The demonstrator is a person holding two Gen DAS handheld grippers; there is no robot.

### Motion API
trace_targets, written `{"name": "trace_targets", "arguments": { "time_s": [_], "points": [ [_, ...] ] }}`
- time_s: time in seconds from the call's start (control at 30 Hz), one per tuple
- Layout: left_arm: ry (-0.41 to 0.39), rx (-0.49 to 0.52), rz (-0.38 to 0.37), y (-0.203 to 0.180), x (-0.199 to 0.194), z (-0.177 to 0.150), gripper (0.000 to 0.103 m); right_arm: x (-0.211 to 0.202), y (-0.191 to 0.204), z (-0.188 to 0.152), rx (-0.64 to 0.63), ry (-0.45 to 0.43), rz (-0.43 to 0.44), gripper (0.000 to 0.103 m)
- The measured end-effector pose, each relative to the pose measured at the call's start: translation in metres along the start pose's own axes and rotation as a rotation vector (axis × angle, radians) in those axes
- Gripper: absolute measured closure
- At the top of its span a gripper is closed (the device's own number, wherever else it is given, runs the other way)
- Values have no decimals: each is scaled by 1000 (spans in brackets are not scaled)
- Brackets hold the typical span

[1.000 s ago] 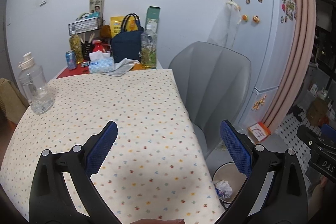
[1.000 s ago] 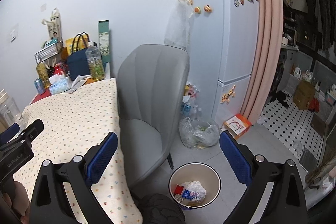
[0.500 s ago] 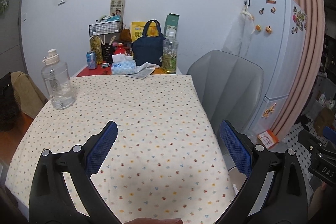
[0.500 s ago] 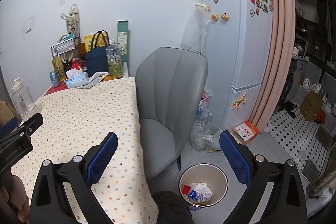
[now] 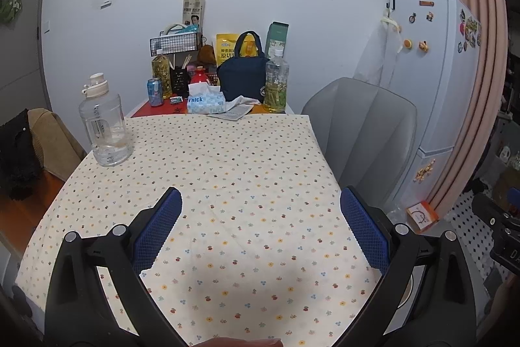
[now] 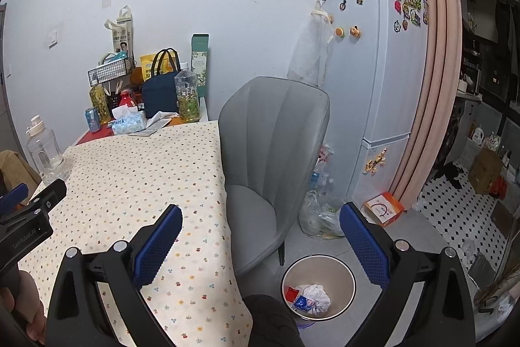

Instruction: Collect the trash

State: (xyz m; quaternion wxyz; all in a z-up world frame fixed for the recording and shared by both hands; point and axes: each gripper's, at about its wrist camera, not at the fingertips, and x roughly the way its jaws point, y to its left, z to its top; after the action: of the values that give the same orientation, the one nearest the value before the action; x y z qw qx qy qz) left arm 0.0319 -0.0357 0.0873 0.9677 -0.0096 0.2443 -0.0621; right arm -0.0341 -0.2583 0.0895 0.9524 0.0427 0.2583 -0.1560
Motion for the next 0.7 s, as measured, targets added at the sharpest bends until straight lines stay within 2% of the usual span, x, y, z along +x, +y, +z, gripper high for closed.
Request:
{"name": "trace_targets", "arguments": {
  "time_s": [0.7],
  "points": [
    [-4,-21,7,9,-3,-4,6,0,8,-4,-14,-5,-7,8]
  ]
}}
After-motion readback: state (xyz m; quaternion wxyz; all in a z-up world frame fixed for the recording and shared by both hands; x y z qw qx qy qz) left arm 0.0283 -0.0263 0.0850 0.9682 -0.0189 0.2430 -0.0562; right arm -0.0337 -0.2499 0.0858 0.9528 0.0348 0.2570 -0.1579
